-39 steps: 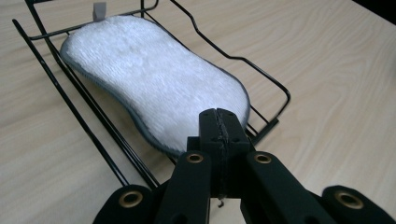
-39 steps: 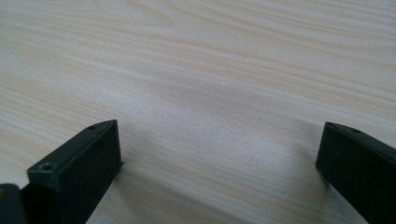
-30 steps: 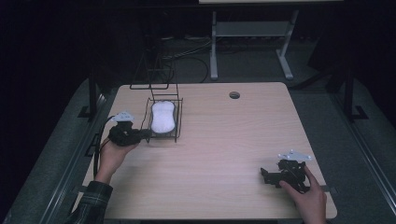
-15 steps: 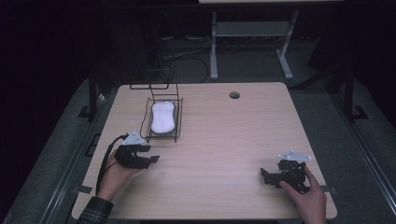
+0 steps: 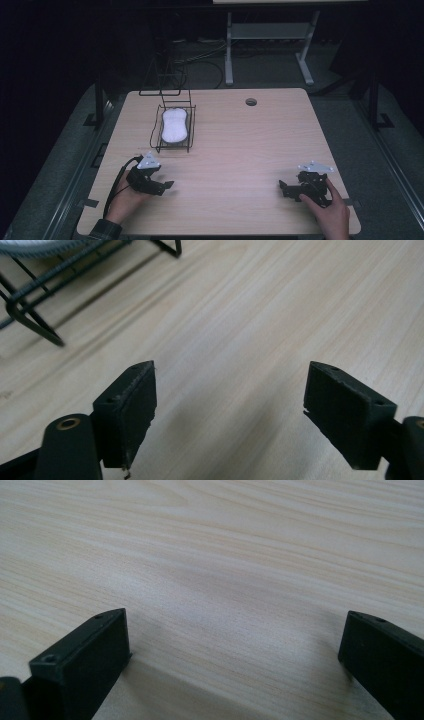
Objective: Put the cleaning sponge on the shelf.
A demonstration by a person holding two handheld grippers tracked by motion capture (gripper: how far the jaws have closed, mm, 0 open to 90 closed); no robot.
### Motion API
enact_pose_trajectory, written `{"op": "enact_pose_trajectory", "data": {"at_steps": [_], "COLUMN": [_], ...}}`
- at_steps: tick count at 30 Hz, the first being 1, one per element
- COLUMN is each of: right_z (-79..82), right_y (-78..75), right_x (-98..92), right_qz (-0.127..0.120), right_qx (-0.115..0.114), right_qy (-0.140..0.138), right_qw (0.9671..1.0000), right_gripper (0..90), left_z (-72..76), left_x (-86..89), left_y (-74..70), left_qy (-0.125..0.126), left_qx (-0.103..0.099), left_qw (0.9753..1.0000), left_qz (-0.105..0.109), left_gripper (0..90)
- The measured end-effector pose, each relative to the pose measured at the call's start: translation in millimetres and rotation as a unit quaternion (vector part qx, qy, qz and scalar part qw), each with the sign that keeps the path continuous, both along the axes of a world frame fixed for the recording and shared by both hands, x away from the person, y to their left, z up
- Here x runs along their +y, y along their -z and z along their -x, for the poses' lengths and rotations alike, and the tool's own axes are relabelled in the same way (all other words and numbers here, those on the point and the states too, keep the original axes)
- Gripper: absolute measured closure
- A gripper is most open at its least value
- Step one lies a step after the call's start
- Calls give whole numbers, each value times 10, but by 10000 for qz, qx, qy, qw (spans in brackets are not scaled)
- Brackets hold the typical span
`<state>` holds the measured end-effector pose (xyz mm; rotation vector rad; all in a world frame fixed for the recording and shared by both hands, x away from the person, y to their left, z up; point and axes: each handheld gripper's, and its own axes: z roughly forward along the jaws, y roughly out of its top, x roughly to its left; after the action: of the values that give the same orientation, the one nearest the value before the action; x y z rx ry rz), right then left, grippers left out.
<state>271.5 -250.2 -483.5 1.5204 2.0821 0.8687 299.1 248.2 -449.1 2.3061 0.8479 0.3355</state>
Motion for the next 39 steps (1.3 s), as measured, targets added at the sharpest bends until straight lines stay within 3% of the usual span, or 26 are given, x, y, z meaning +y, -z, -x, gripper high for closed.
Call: {"op": "enact_pose_trajectory", "data": {"at_steps": [16,23,28,39], "right_z": [1,1,1,1], "right_y": [0,1,1,0], "right_x": [0,0,0,0], "right_qz": [0,-2,-1,-2], "right_qx": [-4,-4,-3,-2], "right_qy": [-2,1,0,1], "right_qw": [10000,10000,10000,10000], "right_gripper": [0,0,0,0], "left_z": [90,105,134,140], "left_x": [-8,22,81,87], "left_y": [132,201,259,260], "left_qy": [20,73,150,149], "left_qx": [30,-45,-259,-263], "left_qw": [9999,9999,9989,9988], "left_qz": [-108,107,374,378], "left_gripper": [149,130,128,130]}}
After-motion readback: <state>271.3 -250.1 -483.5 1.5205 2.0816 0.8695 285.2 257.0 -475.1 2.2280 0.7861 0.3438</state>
